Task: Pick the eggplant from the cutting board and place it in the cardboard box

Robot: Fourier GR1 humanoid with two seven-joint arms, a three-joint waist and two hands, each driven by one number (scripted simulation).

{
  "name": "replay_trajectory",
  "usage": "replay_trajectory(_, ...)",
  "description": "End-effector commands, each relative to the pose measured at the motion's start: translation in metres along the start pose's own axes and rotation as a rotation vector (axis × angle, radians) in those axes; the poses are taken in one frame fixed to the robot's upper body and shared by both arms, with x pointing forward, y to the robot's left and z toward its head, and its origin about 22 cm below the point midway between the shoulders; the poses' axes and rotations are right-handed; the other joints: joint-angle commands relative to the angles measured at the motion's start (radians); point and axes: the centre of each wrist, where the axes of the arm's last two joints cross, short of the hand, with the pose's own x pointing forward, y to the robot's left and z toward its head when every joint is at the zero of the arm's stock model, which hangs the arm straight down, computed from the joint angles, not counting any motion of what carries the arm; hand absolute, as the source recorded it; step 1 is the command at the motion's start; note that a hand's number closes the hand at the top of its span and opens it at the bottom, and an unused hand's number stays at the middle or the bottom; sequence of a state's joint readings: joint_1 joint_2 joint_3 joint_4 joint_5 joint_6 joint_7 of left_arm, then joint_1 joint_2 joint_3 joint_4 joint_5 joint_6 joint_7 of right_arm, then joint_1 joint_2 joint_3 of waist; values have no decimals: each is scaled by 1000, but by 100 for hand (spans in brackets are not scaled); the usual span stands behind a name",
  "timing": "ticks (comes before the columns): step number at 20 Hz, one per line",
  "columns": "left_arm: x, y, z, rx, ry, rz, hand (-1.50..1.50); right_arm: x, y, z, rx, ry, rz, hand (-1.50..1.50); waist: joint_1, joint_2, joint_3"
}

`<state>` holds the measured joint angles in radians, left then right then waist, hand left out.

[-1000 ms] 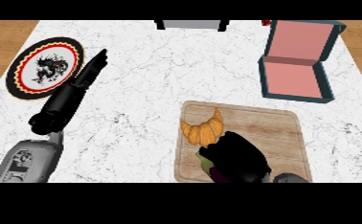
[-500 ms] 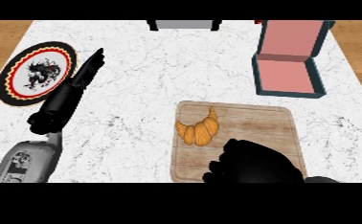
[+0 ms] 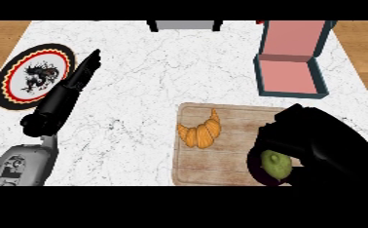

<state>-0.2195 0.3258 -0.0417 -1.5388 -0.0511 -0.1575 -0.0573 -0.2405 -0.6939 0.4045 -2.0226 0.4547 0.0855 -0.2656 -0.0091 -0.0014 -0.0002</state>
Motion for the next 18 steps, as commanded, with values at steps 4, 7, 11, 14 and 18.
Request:
replay_trajectory(4,8,-14,2,-31,-24,5,0,-41,-59,-13,-207,272,-87,150,26,1,-1)
replay_trajectory(7,1,-6,-4,-40,-18,-15,0,-72,-70,-31,-252,339,-116,150,30,7,-1)
replay_trajectory(11,12,-3,-15,-18,-37,7,0,-122,-86,-24,-231,411,-82,150,29,7,0)
replay_trajectory(14,-1,-21,-7,-29,-24,12,0,-139,-83,-27,-149,434,56,150,31,8,0)
replay_trajectory(18,15,2,-15,-35,-54,1,0,-166,-88,-23,50,521,83,150,48,14,0)
